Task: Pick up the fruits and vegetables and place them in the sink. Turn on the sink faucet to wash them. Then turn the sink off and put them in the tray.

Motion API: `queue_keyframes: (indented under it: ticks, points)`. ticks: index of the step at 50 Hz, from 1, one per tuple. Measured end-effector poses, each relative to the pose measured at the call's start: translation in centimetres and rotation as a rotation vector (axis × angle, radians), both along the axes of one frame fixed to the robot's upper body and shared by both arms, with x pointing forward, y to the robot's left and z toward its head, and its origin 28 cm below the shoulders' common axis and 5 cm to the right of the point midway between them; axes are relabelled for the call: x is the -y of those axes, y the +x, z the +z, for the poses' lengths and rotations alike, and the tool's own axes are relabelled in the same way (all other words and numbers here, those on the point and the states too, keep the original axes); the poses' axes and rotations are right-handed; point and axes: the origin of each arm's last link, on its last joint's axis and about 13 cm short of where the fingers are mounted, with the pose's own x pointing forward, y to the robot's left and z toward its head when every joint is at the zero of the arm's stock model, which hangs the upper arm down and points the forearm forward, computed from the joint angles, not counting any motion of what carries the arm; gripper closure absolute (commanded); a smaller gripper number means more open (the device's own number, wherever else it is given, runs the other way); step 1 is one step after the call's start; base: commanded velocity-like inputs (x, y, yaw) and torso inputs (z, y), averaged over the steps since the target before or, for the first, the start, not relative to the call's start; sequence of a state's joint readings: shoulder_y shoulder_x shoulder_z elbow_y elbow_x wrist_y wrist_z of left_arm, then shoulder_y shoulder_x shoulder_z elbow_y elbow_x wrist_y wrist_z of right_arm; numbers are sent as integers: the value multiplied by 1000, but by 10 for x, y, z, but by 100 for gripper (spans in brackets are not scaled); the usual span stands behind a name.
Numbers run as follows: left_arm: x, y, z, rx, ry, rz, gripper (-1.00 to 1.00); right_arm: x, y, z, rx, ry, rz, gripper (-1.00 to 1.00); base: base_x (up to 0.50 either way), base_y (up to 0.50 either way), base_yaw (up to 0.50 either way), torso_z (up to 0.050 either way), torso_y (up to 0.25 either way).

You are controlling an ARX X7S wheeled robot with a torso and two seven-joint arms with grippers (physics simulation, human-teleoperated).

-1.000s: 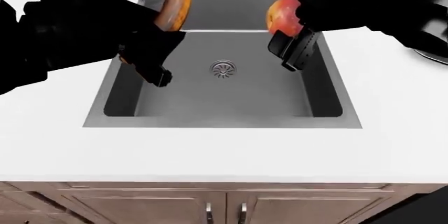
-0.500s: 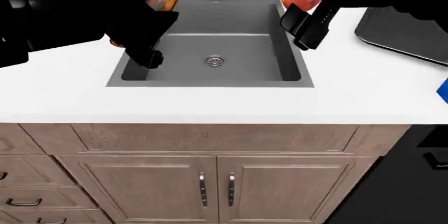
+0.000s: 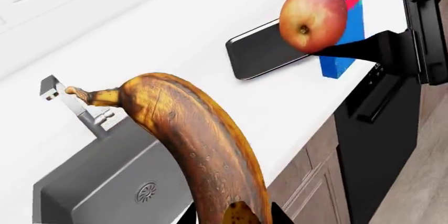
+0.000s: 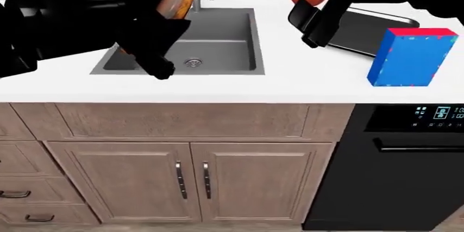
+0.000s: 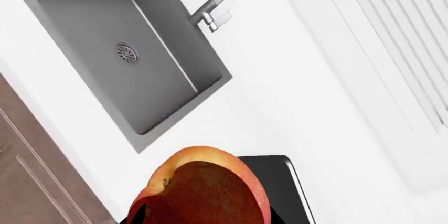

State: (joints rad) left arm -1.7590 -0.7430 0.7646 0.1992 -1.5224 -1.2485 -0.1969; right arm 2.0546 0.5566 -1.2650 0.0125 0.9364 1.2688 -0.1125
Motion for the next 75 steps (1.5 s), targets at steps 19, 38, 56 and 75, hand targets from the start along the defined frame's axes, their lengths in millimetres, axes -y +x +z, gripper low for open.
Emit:
queue_keyframes:
  ticks: [19,38,56,75]
  points:
    - [7,4,4,-10,20,-8,100,2,5,1,16,54,33,100,-17,-500,0,0,0]
    - [8,6,5,-7,19,-8,100,1,9,-1,19,78,57,100,2,-500,0,0,0]
    - [6,5,5,-4,9,-5,100,2,10,-2,33,92,60,100,248,-427,0,0,0]
    - [5,5,4,-4,6,-3,100,1,13,-6,4,67,82,100,439,-139,0,0,1]
